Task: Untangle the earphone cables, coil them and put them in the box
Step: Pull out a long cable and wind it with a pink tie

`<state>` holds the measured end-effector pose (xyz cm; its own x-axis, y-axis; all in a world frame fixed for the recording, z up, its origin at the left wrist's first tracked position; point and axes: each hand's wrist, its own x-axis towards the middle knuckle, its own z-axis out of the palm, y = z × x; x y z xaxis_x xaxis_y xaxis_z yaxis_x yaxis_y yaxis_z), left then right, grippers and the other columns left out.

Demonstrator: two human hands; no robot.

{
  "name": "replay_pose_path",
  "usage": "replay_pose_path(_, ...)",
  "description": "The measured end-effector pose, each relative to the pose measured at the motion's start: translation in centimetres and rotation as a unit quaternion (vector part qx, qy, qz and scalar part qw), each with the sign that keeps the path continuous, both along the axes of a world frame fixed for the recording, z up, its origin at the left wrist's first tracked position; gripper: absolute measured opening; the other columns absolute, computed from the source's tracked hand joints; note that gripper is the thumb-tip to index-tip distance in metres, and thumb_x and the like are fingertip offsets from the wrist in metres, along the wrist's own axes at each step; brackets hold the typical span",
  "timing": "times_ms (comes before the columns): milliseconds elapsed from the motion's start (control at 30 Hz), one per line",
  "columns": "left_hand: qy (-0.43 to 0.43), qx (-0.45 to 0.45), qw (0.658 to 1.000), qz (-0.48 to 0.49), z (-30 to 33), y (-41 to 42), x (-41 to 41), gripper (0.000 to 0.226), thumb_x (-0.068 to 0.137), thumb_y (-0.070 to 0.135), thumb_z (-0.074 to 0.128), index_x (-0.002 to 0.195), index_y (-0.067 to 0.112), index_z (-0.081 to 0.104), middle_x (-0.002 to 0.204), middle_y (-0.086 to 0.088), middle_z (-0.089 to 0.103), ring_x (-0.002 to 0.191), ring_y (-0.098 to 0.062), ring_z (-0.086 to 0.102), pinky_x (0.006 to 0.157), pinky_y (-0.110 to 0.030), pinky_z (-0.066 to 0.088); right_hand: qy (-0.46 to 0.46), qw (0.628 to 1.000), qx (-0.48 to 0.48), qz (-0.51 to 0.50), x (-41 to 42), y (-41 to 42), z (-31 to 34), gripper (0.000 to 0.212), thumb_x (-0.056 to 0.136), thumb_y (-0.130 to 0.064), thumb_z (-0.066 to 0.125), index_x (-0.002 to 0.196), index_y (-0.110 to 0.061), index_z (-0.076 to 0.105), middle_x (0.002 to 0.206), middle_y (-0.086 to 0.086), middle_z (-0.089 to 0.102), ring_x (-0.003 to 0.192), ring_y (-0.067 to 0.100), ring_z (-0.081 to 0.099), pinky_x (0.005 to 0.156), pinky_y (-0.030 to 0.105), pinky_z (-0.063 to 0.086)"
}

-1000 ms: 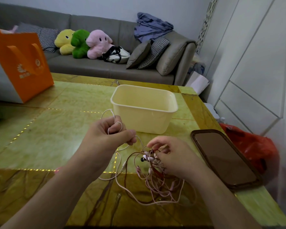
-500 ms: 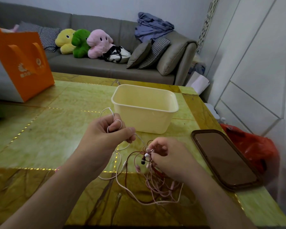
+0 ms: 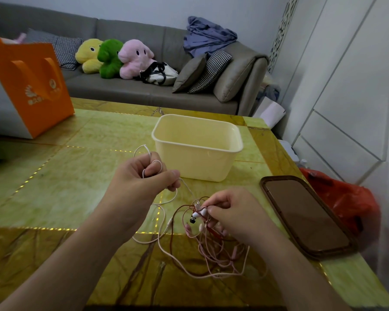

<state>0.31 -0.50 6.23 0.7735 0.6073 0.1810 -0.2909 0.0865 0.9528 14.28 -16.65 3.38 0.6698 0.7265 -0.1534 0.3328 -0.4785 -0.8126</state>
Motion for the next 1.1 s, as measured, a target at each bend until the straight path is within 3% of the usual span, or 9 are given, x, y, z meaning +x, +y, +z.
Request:
replay_pose_path(167, -0.019, 0.0, 1.0, 0.009, 0.05, 0.1, -0.11, 0.054, 0.086, -0.012, 0.071, 0.063, 0.02, 0.034, 0.063, -0.005, 0.041, 0.07, -0.027, 0.059, 0.085, -0.041, 0.049, 0.058, 0.997, 0.037, -0.036, 0.25, 0.04, -0.16, 0.026, 0.096, -0.004, 0.058, 0.083, -0.013, 0.079, 0.077, 0.007, 0.081, 0.073, 0.029, 0.079, 0.062, 0.042, 0.053)
replay_pose_path(367, -0.051, -0.01, 0.999, 0.002, 0.35, -0.14, -0.05, 0.045, 0.079, -0.001, 0.07, 0.059, 0.024, 0.038, 0.06, -0.003, 0.043, 0.067, -0.026, 0.059, 0.083, -0.035, 0.051, 0.082, 0.996, 0.027, -0.039, 0.65, -0.16, -0.48, 0.017, 0.099, -0.006, 0.065, 0.089, -0.007, 0.079, 0.073, 0.014, 0.079, 0.061, 0.024, 0.075, 0.056, 0.034, 0.052)
replay_pose_path(533, -0.058, -0.002, 0.998, 0.002, 0.28, -0.3, -0.07, 0.045, 0.079, -0.001, 0.07, 0.059, 0.024, 0.038, 0.06, -0.003, 0.044, 0.067, -0.025, 0.058, 0.079, -0.031, 0.052, -0.002, 1.0, -0.008, -0.013, 0.87, -0.21, -0.9, 0.014, 0.095, -0.015, 0.072, 0.086, -0.023, 0.08, 0.071, 0.002, 0.079, 0.065, 0.02, 0.078, 0.063, 0.04, 0.063)
replay_pose_path(633, -0.056, 0.007, 0.998, -0.001, 0.25, -0.29, -0.03, 0.045, 0.079, -0.002, 0.07, 0.06, 0.023, 0.038, 0.06, -0.005, 0.043, 0.067, -0.026, 0.057, 0.078, -0.029, 0.053, -0.055, 0.998, 0.001, -0.007, 0.71, -0.32, -0.53, 0.03, 0.09, -0.01, 0.066, 0.086, -0.036, 0.08, 0.074, -0.006, 0.076, 0.063, 0.018, 0.074, 0.064, 0.043, 0.066)
replay_pose_path(733, -0.058, 0.005, 0.998, -0.005, 0.24, -0.25, -0.04, 0.045, 0.079, -0.002, 0.07, 0.061, 0.022, 0.036, 0.062, -0.007, 0.043, 0.068, -0.026, 0.057, 0.076, -0.027, 0.053, -0.077, 0.996, 0.042, 0.012, 0.51, -0.29, -0.31, 0.042, 0.085, -0.003, 0.06, 0.089, -0.04, 0.079, 0.091, -0.012, 0.07, 0.072, 0.022, 0.068, 0.061, 0.051, 0.065)
replay_pose_path(833, -0.056, 0.007, 0.998, -0.002, 0.25, -0.27, -0.01, 0.045, 0.079, -0.001, 0.07, 0.062, 0.021, 0.035, 0.061, -0.006, 0.043, 0.068, -0.025, 0.057, 0.076, -0.028, 0.052, -0.083, 0.993, 0.058, 0.055, 0.21, -0.25, -0.27, 0.036, 0.088, -0.005, 0.066, 0.09, -0.039, 0.079, 0.101, -0.017, 0.069, 0.082, 0.018, 0.067, 0.059, 0.041, 0.063)
replay_pose_path(900, -0.057, 0.007, 0.998, -0.002, 0.27, -0.3, 0.0, 0.045, 0.079, -0.001, 0.07, 0.062, 0.021, 0.035, 0.061, -0.005, 0.042, 0.067, -0.025, 0.057, 0.076, -0.03, 0.051, -0.07, 0.993, 0.056, 0.076, 0.18, -0.26, -0.36, 0.025, 0.091, -0.015, 0.074, 0.089, -0.038, 0.08, 0.093, -0.007, 0.075, 0.074, 0.016, 0.066, 0.06, 0.034, 0.055)
replay_pose_path(967, -0.059, 0.005, 0.998, -0.002, 0.28, -0.29, -0.05, 0.045, 0.079, -0.001, 0.07, 0.062, 0.021, 0.035, 0.061, -0.005, 0.042, 0.067, -0.026, 0.057, 0.077, -0.032, 0.05, -0.069, 0.993, 0.057, 0.079, 0.19, -0.28, -0.44, 0.017, 0.091, -0.021, 0.076, 0.09, -0.038, 0.08, 0.086, 0.001, 0.077, 0.069, 0.017, 0.066, 0.06, 0.036, 0.051)
replay_pose_path(1100, -0.063, -0.003, 0.998, -0.003, 0.34, -0.24, -0.09, 0.045, 0.079, -0.002, 0.069, 0.063, 0.021, 0.034, 0.06, -0.004, 0.043, 0.067, -0.024, 0.058, 0.08, -0.034, 0.049, -0.066, 0.993, 0.085, 0.054, 0.29, -0.43, -0.29, 0.012, 0.088, -0.025, 0.082, 0.089, -0.032, 0.073, 0.09, -0.015, 0.074, 0.075, 0.006, 0.068, 0.061, 0.027, 0.052)
